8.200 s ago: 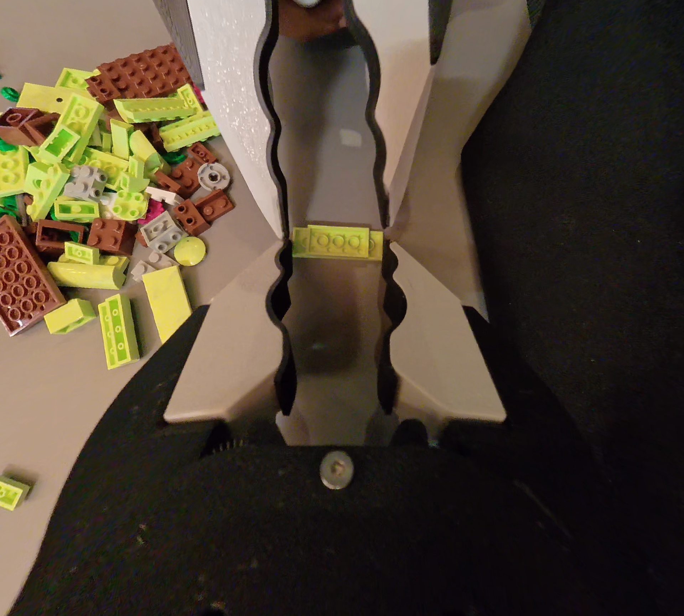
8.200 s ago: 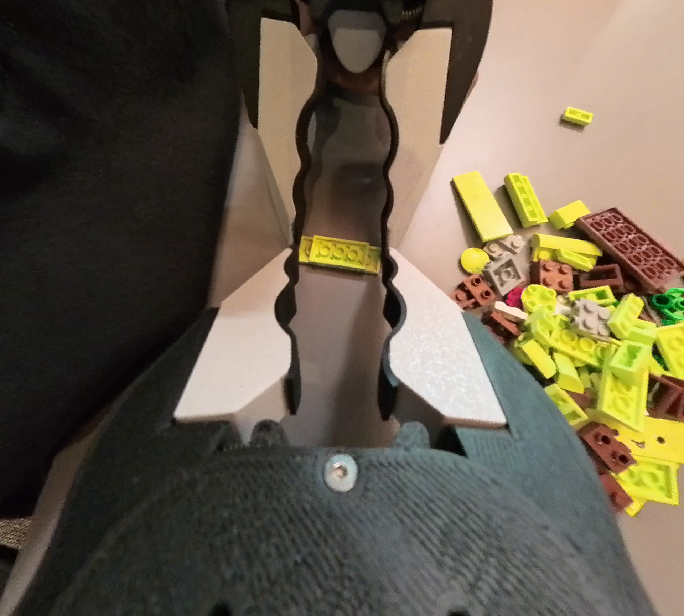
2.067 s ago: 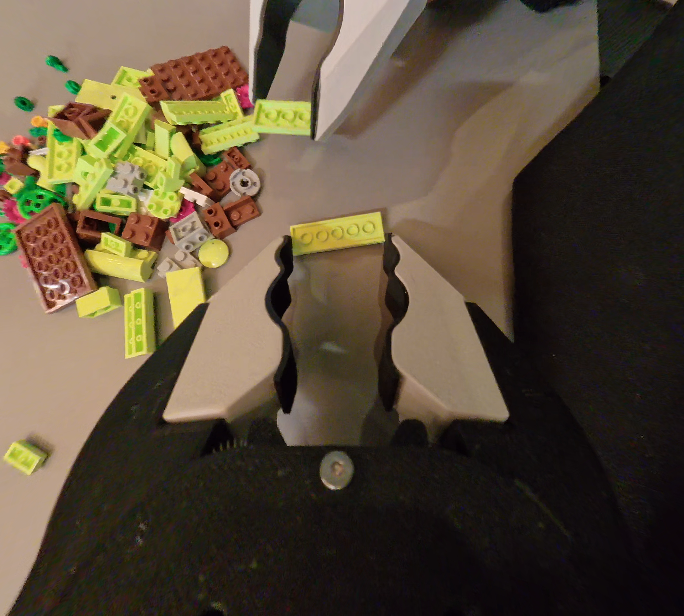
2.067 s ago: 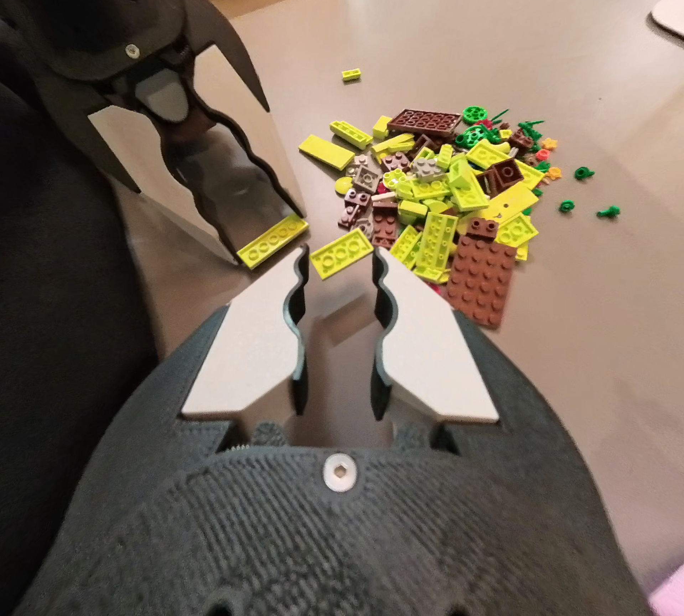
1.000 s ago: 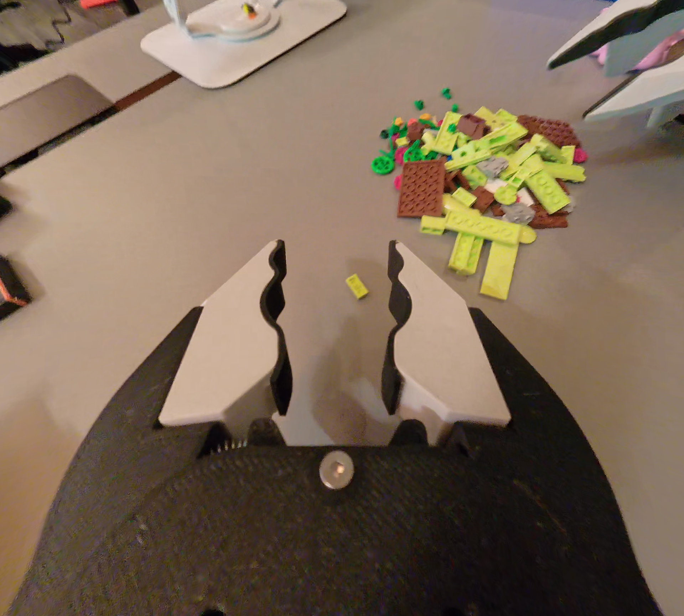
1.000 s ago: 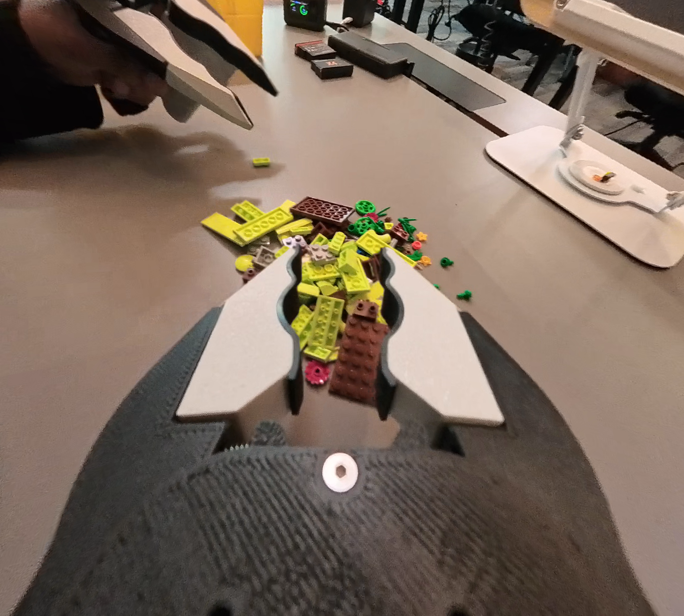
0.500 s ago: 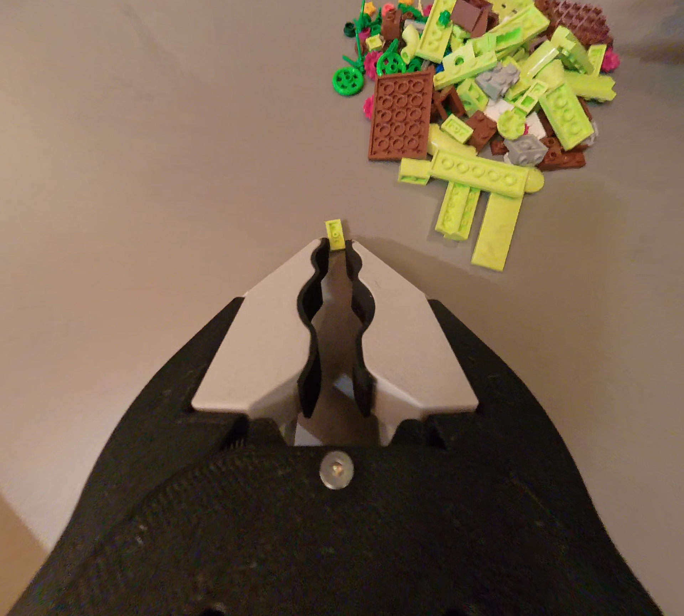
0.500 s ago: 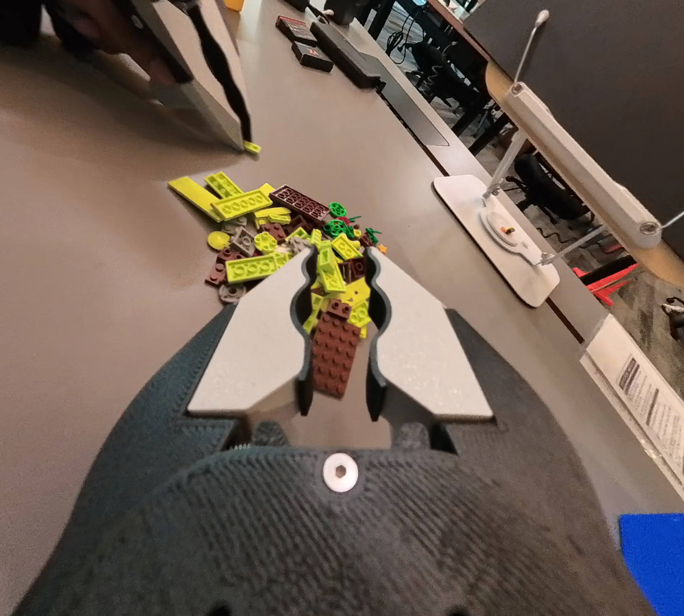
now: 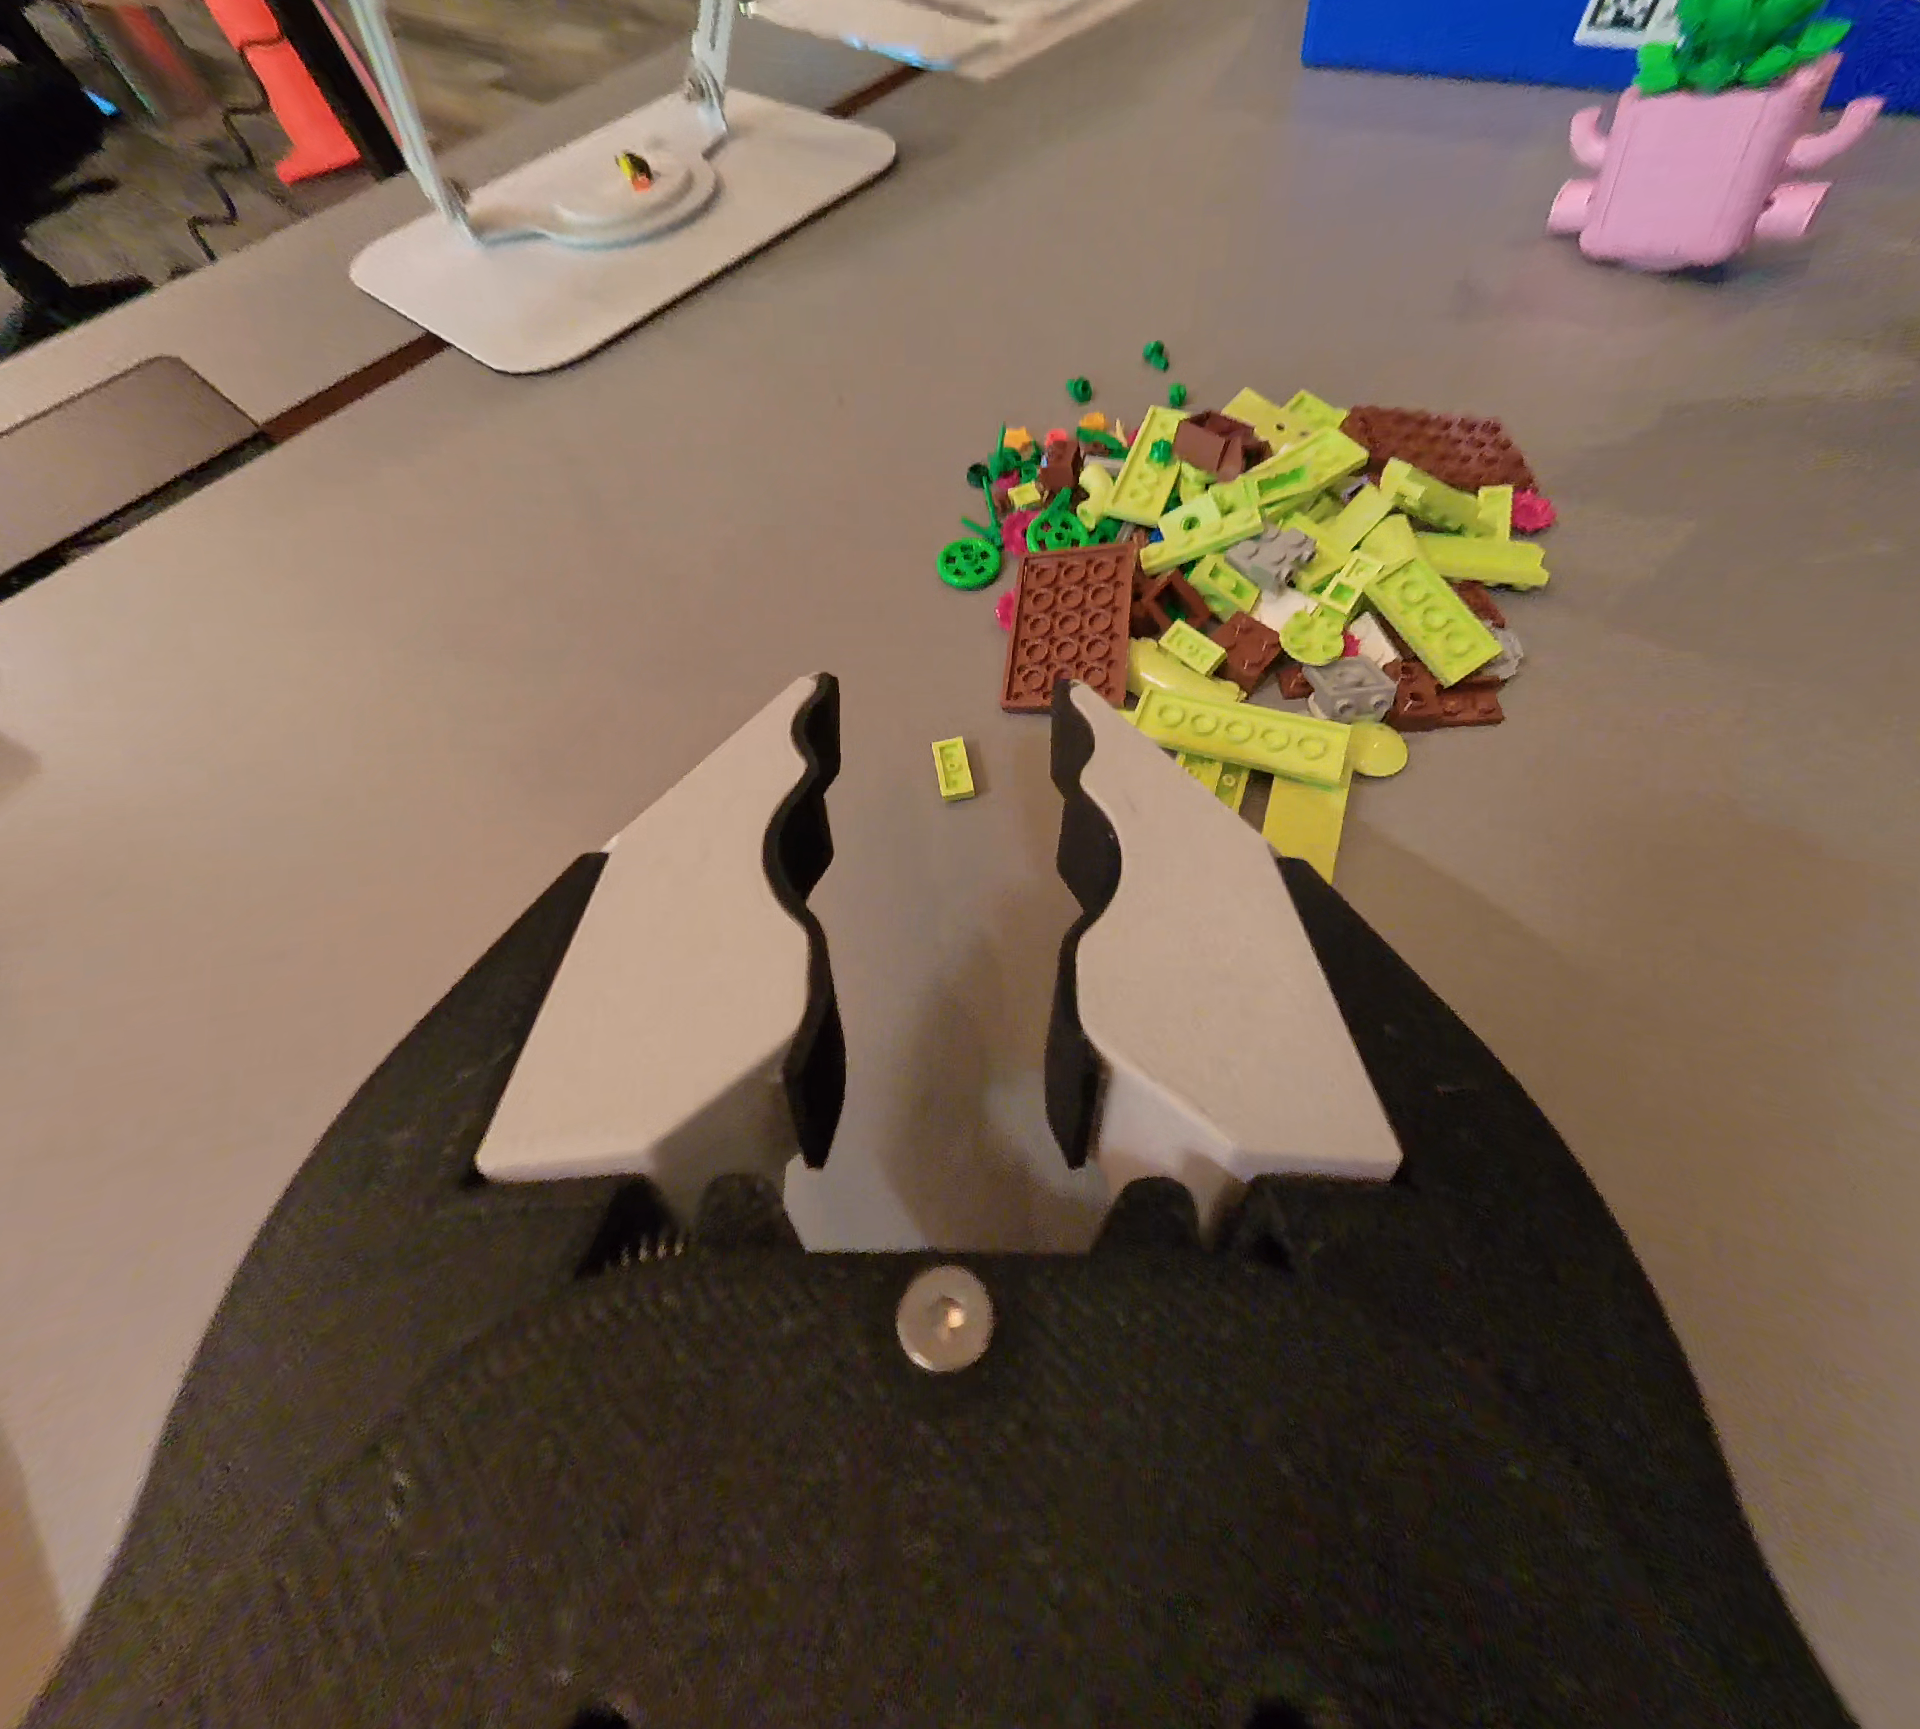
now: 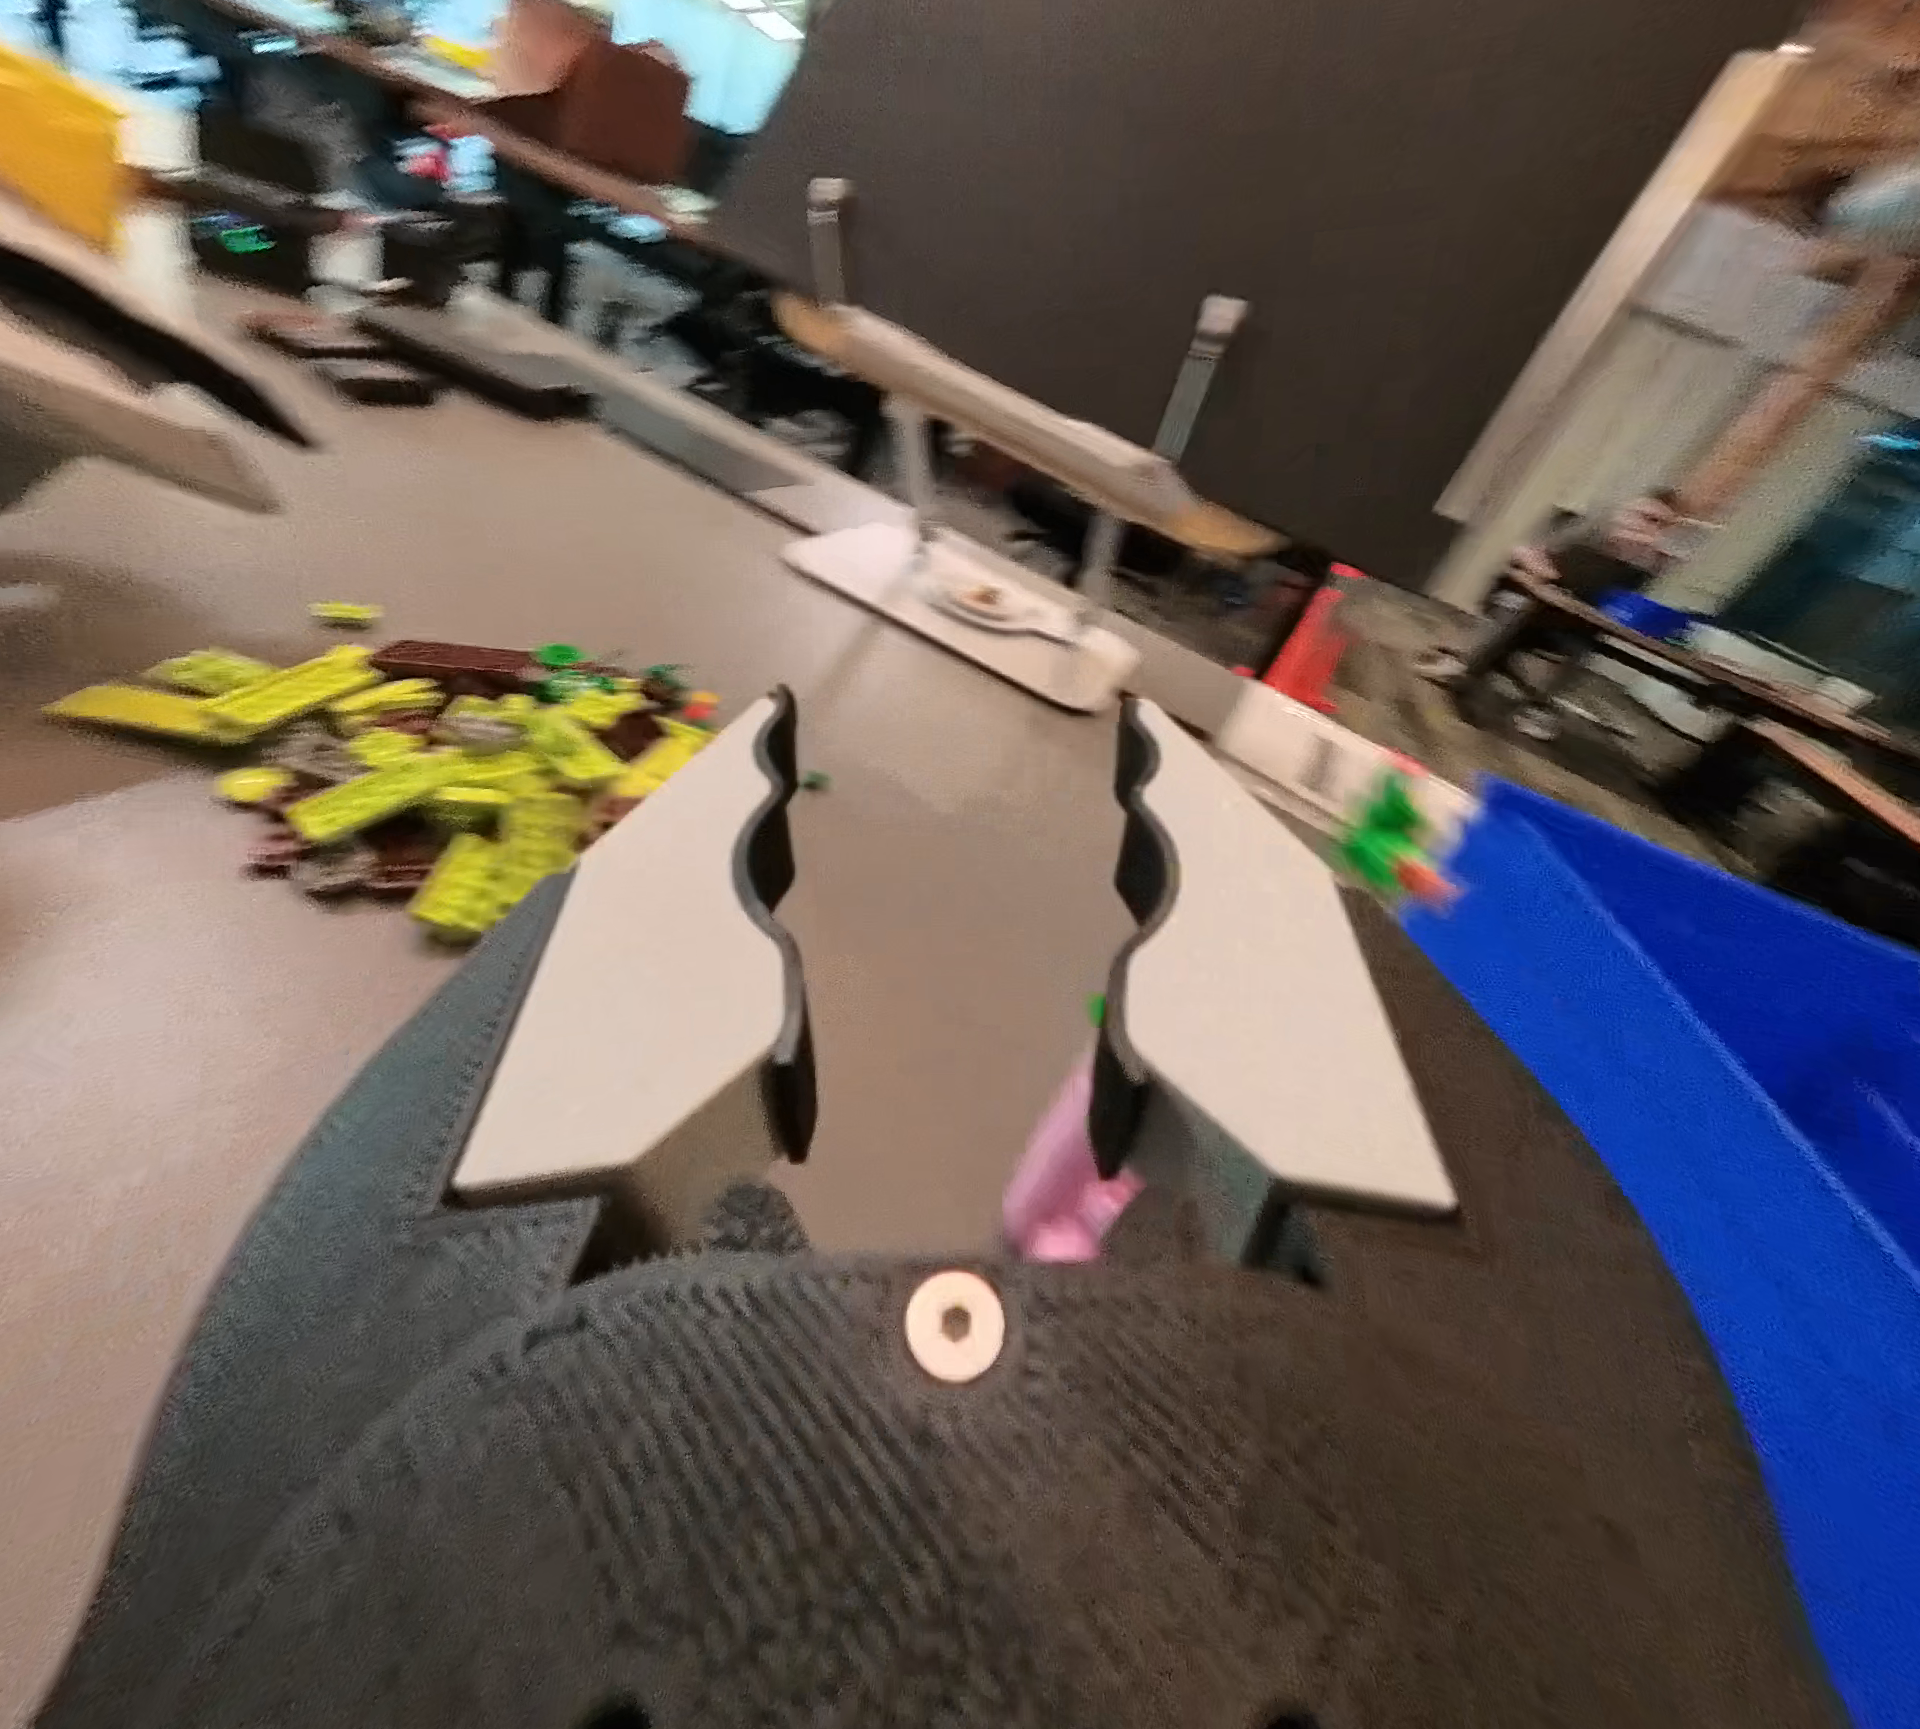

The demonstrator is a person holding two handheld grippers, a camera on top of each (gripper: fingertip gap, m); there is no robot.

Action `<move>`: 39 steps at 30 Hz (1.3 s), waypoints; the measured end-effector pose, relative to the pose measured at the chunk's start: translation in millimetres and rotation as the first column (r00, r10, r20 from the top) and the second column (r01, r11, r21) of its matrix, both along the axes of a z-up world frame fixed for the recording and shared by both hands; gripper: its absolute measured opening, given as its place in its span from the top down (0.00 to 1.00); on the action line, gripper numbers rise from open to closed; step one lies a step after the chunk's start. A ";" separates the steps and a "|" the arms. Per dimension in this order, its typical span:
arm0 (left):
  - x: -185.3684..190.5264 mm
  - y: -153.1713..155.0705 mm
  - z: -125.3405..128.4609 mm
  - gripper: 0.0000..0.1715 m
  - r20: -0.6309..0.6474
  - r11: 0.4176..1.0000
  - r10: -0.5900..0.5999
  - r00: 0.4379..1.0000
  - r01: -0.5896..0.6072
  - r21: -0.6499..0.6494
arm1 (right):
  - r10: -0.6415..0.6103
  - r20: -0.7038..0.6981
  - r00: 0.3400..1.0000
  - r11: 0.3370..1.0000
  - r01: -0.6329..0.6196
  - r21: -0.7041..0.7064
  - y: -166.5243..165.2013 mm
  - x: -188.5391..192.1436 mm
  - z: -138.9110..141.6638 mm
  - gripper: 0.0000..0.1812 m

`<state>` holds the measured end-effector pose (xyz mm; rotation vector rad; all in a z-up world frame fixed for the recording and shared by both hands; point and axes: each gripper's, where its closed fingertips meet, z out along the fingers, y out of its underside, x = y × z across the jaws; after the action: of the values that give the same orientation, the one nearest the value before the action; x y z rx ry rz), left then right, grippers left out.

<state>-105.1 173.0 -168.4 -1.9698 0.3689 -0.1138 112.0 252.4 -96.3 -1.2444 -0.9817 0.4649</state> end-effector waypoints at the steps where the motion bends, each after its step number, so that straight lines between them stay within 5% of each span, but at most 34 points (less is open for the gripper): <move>1: -1.0 -0.4 2.2 0.78 0.009 1.000 0.004 1.000 -0.004 0.013 | -0.078 -0.033 0.996 0.997 0.078 0.000 8.4 22.6 0.8 0.66; 3: -1.9 0.1 1.6 0.78 0.022 1.000 0.005 1.000 -0.005 0.004 | -0.261 0.015 0.965 0.962 0.262 -0.084 32.6 66.4 -22.3 0.63; 5: -1.3 1.5 -2.8 0.78 0.026 1.000 0.000 1.000 0.001 -0.027 | -0.294 0.098 0.951 0.928 0.308 -0.210 43.2 81.2 -43.0 0.58; 11: 0.3 5.2 -11.8 0.77 0.028 0.996 -0.006 1.000 0.009 -0.088 | -0.203 0.143 0.969 0.863 0.246 -0.442 67.9 67.4 -67.1 0.56; 14: -1.2 4.9 -8.5 0.78 0.043 0.998 0.000 0.999 0.003 -0.071 | -0.082 0.185 0.979 0.795 0.176 -0.581 66.0 56.8 -86.9 0.71; 17: -0.7 4.1 -6.0 0.79 0.048 0.998 -0.006 0.999 0.009 -0.055 | -0.011 0.160 0.987 0.787 0.107 -0.608 58.3 51.2 -86.2 0.72; 20: 7.4 2.4 1.1 0.80 0.027 1.000 -0.029 0.999 0.029 0.001 | 0.123 0.119 0.985 0.804 -0.029 -0.593 28.7 30.2 -78.7 0.73; 24: 47.7 -4.5 19.3 0.81 -0.015 0.979 -0.149 0.989 0.150 0.136 | 0.354 -0.027 0.935 0.727 -0.293 -0.621 -44.6 -18.8 -61.7 0.73; 31: 136.3 -34.6 39.1 0.79 0.056 0.881 -0.436 0.898 0.414 0.229 | 0.507 -0.006 0.862 0.667 -0.396 -0.631 -106.8 -62.3 -65.6 0.73; 39: 140.2 -42.7 56.2 0.79 0.222 0.854 -0.501 0.836 0.438 0.280 | 0.561 0.042 0.827 0.694 -0.441 -0.569 -129.2 -100.6 -64.5 0.73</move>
<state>35.1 130.3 -112.3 -1.5772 0.6433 -0.6483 11.4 123.2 -160.9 -1.5402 -1.4571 1.1279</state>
